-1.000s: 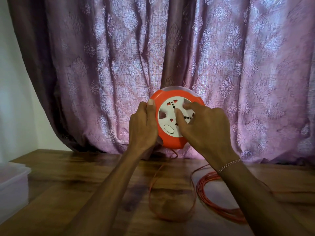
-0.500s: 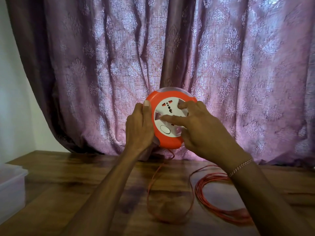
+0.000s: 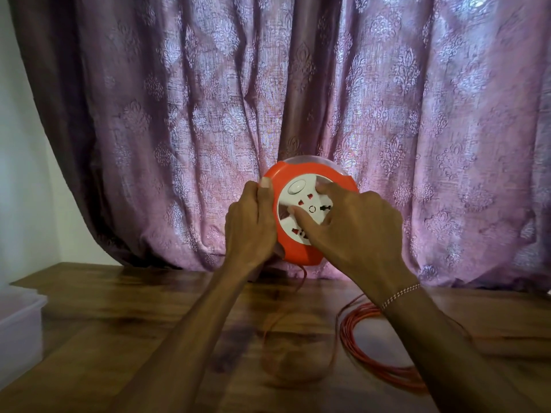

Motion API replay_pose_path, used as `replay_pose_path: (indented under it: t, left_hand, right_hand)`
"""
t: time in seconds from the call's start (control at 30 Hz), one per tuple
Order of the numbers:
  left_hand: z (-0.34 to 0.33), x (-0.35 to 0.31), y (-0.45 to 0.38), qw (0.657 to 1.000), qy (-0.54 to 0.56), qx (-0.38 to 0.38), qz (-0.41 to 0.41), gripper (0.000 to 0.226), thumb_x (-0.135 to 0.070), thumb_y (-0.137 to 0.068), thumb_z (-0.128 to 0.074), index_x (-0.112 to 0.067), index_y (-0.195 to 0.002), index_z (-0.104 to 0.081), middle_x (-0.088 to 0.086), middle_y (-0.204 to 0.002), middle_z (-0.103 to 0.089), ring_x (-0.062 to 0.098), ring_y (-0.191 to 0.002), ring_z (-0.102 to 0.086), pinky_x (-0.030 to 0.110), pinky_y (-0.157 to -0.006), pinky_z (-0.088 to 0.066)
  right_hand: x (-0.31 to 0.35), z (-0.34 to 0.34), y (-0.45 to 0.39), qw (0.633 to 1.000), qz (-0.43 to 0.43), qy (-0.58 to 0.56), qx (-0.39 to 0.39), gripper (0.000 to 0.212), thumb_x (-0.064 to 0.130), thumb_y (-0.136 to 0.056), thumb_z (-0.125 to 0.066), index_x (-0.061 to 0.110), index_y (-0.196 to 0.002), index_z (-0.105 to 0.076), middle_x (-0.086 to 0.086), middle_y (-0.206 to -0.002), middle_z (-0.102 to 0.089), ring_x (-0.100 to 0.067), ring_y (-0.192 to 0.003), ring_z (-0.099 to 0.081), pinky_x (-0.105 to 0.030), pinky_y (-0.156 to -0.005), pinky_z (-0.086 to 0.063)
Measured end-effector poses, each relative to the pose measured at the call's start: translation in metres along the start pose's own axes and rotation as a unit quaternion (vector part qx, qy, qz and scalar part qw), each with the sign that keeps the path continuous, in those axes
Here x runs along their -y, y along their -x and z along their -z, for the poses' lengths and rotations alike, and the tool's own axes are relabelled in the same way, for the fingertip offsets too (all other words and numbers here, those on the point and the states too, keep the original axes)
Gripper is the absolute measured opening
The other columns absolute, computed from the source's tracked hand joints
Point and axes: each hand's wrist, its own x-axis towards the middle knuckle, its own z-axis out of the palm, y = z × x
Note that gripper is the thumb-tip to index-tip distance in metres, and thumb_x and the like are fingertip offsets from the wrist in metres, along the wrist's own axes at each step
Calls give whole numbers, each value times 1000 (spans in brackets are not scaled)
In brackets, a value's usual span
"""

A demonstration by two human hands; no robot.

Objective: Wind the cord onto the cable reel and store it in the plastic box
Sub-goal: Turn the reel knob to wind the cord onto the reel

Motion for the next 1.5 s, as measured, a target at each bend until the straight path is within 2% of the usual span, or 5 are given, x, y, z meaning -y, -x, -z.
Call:
replay_pose_path:
  t: [0.3, 0.5, 1.0, 1.27, 1.5]
  left_hand:
    - [2, 2, -2, 1000, 29, -3, 3, 64, -68, -96, -20, -15, -86, -54, 2, -75, -64, 30, -76, -62, 53, -73, -51]
    - [0, 1, 0, 1000, 13, -3, -3, 58, -69, -95, -19, -22, -81, -50, -3, -68, -61, 11, -66, -59, 46, -67, -50]
    - [-2, 3, 1, 1000, -18, 5, -13, 55, -68, -95, -17, -24, -77, -45, 3, -70, -61, 35, -74, -61, 50, -69, -49]
    - [0, 7, -3, 1000, -13, -7, -6, 54, -67, -96, -18, -24, -76, -44, 1, -68, -59, 36, -73, -60, 52, -68, -49]
    - [1, 6, -3, 1000, 1, -1, -9, 61, -65, -98, -20, -15, -85, -52, 8, -74, -64, 37, -76, -62, 54, -70, -51]
  right_hand:
    - [-17, 19, -11, 969, 172, -60, 168, 50, 15, -85, -63, 45, -124, -62, -6, -138, -45, -28, -125, -38, -45, -85, -53]
    - [-7, 14, -6, 965, 181, 24, 186, 58, 25, -89, -54, 55, -138, -45, -9, -147, -35, -31, -133, -30, -42, -88, -50]
    - [-8, -3, -3, 999, -7, -46, 9, 65, 79, -73, -54, 37, -121, -66, -3, -100, -76, -35, -90, -67, -39, -70, -54]
    - [-13, 15, -11, 993, 59, -83, 54, 33, 49, -86, -60, 35, -116, -64, 7, -88, -75, -28, -89, -68, -41, -73, -54]
    - [-16, 17, -10, 968, 165, -31, 188, 53, 14, -86, -61, 50, -125, -60, -1, -143, -38, -23, -131, -36, -42, -81, -54]
